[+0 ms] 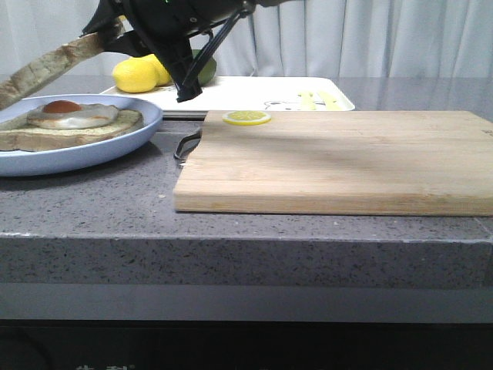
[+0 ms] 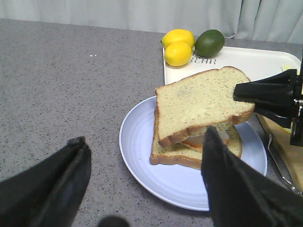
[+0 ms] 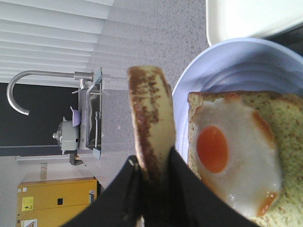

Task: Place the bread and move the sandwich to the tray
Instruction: 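Lower the bread onto the egg toast and open the right gripper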

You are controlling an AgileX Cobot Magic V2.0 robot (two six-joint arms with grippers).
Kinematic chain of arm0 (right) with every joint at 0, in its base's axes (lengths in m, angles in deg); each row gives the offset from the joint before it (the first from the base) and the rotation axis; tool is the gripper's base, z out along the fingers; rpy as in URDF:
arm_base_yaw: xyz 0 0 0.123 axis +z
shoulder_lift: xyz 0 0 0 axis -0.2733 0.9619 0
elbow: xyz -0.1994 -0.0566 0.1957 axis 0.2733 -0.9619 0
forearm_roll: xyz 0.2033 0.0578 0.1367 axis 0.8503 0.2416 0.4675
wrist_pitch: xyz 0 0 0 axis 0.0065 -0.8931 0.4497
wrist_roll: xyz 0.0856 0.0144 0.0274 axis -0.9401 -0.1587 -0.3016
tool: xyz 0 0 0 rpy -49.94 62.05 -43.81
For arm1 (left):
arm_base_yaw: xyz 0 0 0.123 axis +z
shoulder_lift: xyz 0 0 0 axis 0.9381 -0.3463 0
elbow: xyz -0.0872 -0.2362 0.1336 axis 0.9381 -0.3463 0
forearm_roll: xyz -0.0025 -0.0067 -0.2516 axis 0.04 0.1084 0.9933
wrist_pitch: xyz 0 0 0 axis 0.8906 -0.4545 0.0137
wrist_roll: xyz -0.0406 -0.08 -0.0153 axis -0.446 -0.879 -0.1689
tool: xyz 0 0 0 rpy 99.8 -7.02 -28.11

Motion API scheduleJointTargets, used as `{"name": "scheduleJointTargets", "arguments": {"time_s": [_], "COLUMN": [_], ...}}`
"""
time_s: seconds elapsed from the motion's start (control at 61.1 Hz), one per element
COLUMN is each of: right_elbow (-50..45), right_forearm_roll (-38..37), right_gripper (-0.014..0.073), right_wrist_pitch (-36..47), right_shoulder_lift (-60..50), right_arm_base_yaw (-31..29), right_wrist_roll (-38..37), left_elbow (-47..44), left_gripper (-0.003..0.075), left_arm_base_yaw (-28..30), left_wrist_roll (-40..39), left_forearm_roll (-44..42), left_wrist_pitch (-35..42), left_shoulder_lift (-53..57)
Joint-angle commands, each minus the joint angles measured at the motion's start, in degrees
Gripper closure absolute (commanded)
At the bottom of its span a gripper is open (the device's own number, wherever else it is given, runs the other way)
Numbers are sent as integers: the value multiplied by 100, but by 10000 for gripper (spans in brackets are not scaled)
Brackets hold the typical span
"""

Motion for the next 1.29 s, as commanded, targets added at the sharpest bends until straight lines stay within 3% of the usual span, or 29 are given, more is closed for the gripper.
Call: {"name": "scheduleJointTargets", "arguments": {"time_s": [0.0, 0.278, 0.524, 0.819, 1.277], "right_elbow": [199, 199, 199, 199, 199], "right_forearm_roll": [642, 422, -303, -1824, -3379], "right_gripper": [363, 288, 190, 189, 191], "right_wrist_pitch": [-335, -542, -827, -1432, -2823], "right_shoulder_lift": [-347, -347, -347, -404, -760], "right_arm_base_yaw": [12, 12, -66, -469, -1289], "right_wrist_roll": [26, 26, 26, 26, -275], "left_elbow": [164, 164, 164, 164, 164], "left_gripper": [227, 227, 227, 227, 227], "left_arm_base_yaw": [-17, -17, -17, -127, -136], "left_wrist_roll": [3, 3, 3, 3, 3], "left_forearm_roll": [42, 45, 45, 45, -8], "left_wrist_pitch": [438, 427, 427, 405, 405], "left_shoulder_lift": [-51, -51, -41, -41, -41]}}
